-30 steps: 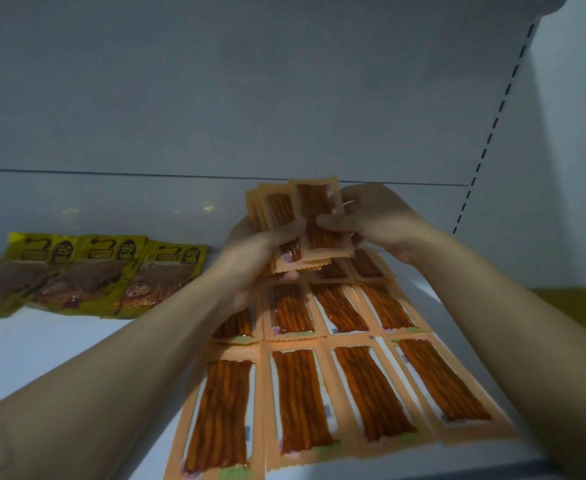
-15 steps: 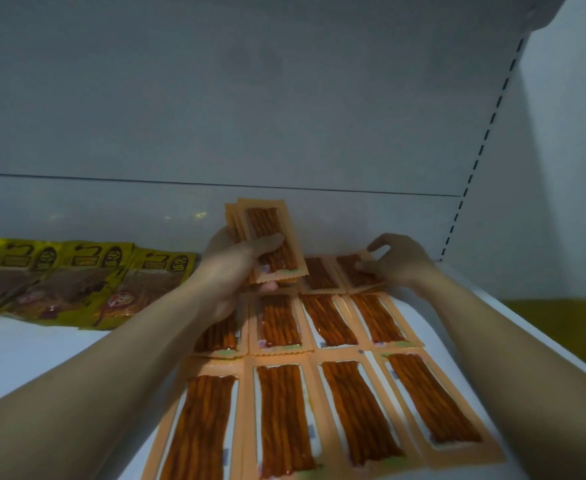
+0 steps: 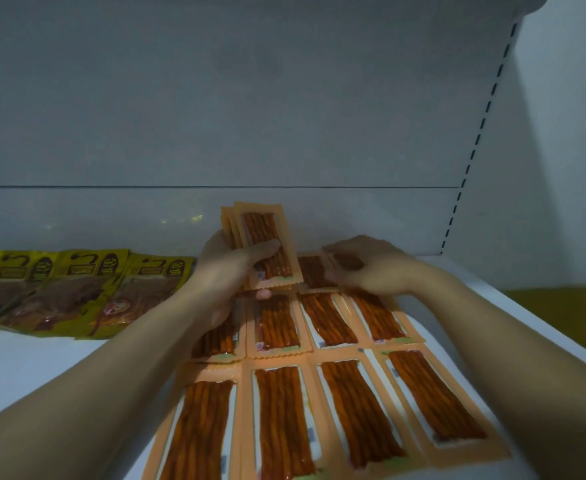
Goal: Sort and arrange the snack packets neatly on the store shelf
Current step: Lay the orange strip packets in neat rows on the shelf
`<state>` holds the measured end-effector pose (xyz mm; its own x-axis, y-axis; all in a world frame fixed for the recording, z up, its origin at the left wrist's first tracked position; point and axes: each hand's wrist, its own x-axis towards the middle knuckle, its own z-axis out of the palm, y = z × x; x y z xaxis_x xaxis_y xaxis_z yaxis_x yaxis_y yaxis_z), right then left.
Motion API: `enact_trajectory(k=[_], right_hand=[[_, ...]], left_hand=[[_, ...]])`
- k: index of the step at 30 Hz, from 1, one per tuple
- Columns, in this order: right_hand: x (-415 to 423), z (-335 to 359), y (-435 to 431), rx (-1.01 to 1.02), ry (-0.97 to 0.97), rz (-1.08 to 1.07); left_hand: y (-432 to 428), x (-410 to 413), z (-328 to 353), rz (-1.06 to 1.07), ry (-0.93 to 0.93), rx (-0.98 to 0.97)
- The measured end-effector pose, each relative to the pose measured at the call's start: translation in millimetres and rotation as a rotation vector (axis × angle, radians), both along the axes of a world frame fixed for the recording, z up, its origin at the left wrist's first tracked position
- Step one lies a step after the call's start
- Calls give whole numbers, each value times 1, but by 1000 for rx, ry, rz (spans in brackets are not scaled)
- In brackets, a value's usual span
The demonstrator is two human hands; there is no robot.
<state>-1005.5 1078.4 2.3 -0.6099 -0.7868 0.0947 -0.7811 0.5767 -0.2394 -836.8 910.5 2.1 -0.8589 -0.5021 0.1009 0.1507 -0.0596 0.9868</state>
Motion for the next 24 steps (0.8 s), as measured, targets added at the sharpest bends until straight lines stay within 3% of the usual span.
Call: enact_trajectory(k=[3, 8, 11, 14, 17, 24], right_hand=[[7, -8, -9, 91, 76, 34], [11, -7, -10, 51, 155, -16], [20, 0, -13, -345, 7, -48], [36, 12, -17, -676, -383, -21], [52, 14, -17, -709, -601, 33], [45, 17, -6, -755, -682, -8]], left_hand=[[2, -1, 0, 1, -8, -13], [4, 1, 0, -15, -10, 4], [3, 3, 0, -32, -17, 16], [2, 6, 2, -74, -32, -34], [6, 9, 5, -172, -57, -97], [11, 15, 11, -304, -44, 98]])
